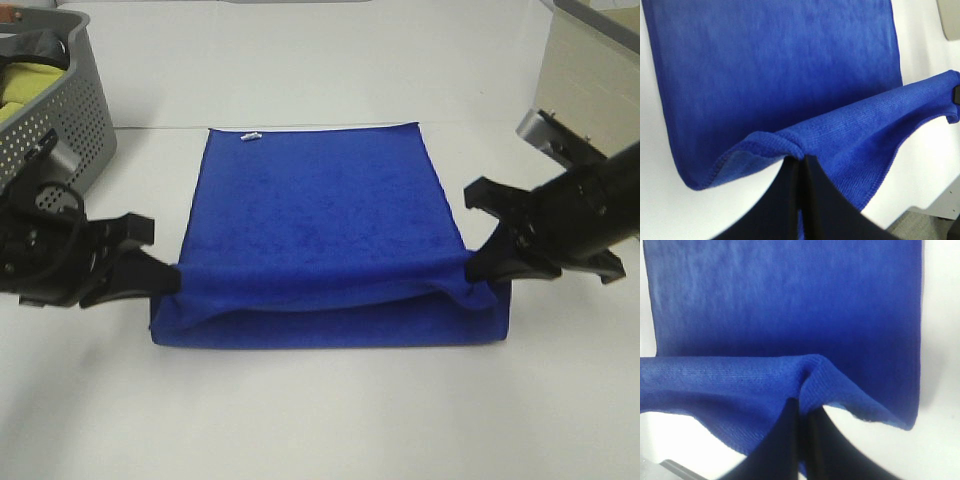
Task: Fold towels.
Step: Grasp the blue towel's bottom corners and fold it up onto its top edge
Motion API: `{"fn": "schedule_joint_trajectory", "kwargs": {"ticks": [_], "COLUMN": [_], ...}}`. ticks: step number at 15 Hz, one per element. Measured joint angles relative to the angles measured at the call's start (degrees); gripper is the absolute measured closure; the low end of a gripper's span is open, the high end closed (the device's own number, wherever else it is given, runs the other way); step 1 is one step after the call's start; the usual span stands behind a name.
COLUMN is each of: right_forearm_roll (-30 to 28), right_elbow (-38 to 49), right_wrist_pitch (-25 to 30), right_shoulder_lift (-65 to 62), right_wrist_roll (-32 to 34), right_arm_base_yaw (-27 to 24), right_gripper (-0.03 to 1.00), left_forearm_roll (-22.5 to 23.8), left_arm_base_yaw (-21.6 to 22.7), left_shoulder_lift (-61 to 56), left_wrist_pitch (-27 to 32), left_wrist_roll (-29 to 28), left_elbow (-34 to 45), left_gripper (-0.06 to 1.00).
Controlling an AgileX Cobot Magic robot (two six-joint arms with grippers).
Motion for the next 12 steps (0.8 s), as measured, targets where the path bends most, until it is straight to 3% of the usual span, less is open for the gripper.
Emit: {"fn": "schedule_joint_trajectory", "kwargs": {"ticks": [3,5,9,12], "right_forearm_roll": [-6.65,-8.14,-9.34,-12.66], "right_elbow": [-15.81,-24.47,-44.29,-58.84], "right_wrist_pitch": [3.55,5.33,10.20,12.72], "right_shoulder_lift": [8.42,14.44,27.10,35.47], "right_wrist_roll": [5.96,6.99,7.96,10.03], "right_arm_base_yaw": [0.00,0.00,0.00,0.00], "right_gripper": [0.97,0.97,0.97,0.97], "left_forearm_roll": [8.19,12.26,16.16,17.30], "left_arm_base_yaw": [0.00,0.00,0.92,1.38], "left_shoulder_lift": [4.93,9.63,17.99,22.86], "left_wrist_pitch": [-2.92,-4.47,-5.67,-9.34], "left_wrist_roll": [-6.76,-11.06,-16.84,-17.76], "left_elbow": [-12.95,-20.74,-34.78,-43.03], "left_gripper": [0.94,0.94,0.94,0.94]}}
